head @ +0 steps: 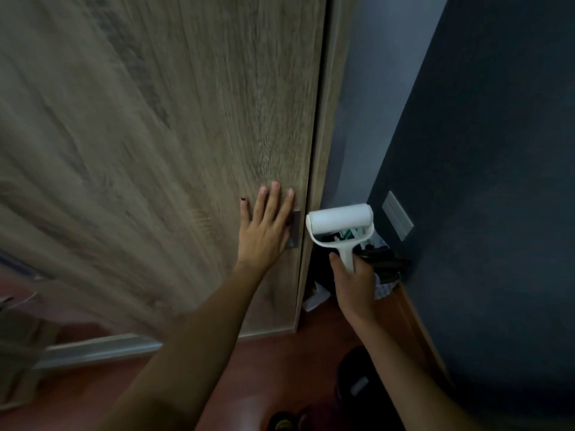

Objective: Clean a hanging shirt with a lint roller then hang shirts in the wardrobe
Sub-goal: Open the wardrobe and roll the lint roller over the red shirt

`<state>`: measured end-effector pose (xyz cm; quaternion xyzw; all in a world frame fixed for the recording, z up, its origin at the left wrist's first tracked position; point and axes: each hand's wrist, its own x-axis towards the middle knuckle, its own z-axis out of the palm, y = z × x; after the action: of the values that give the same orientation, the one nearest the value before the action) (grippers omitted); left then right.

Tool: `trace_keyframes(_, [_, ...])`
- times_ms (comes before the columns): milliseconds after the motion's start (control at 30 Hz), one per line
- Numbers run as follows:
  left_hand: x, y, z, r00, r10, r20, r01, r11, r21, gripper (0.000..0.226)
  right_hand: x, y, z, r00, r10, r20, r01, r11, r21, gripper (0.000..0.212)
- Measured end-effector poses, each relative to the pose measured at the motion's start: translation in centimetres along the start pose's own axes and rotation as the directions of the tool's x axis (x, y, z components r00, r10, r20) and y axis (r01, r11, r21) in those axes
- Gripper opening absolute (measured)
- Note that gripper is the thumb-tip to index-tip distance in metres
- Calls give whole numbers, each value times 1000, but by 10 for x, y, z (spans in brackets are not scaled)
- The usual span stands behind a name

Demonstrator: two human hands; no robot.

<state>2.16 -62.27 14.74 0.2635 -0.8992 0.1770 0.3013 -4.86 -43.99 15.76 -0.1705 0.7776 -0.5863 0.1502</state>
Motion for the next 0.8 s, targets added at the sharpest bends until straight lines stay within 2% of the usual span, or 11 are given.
trace_keyframes(233, [-6, -3, 2, 996, -85, -17, 86, 996, 22, 106, 2, -9, -1, 991, -124, 46, 123, 992, 40, 34])
trace_keyframes(333, [-14, -19, -1, 993, -120, -8, 121, 992, 44, 106, -1, -17, 5, 973, -201, 116, 191, 977, 95, 39])
trace_keyframes(567, [-42, -69, -19, 962, -267, 61, 258, 958, 127, 101, -23, -24, 43, 916, -275, 293, 232, 957, 172, 34])
trace_keyframes(700, [-60, -107, -34, 934, -343, 105, 320, 929, 188, 101, -24, -42, 70, 882, -319, 347, 261, 944, 202, 36])
trace_keyframes(800, [-75, -141, -50, 927, -348, 136, 319, 927, 200, 98, -20, -61, 93, 867, -329, 375, 252, 938, 239, 38])
